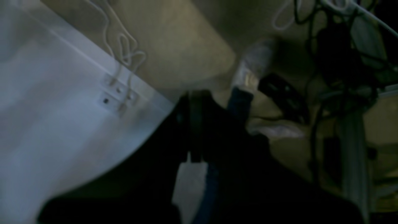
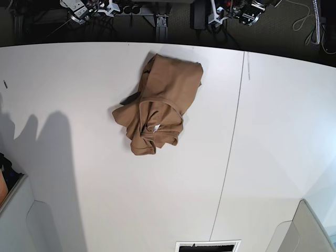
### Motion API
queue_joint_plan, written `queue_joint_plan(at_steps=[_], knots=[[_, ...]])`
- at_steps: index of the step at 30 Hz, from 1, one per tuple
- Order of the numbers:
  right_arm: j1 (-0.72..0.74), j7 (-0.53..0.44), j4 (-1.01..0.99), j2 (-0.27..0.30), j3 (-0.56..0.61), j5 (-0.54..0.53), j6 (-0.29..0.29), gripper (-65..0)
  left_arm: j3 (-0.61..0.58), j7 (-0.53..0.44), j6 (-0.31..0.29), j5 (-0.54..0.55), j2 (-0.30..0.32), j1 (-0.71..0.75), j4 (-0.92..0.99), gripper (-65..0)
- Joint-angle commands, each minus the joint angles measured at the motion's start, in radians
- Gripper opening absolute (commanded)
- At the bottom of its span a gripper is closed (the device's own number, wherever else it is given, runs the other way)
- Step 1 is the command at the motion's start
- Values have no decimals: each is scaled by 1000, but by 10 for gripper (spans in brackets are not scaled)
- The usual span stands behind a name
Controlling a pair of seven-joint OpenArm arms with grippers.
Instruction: Layout the t-shirt on the table in an organized manner, then fold the t-shirt properly
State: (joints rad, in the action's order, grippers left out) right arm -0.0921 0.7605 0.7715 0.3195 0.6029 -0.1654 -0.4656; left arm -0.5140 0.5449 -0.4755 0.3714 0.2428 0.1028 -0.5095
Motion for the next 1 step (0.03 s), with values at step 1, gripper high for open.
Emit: queue_joint_plan(at_steps=[1], knots=[[7,5,-2,-1,-17,1,-2,-650,4,11,-3,8,6,-6,18,-562]])
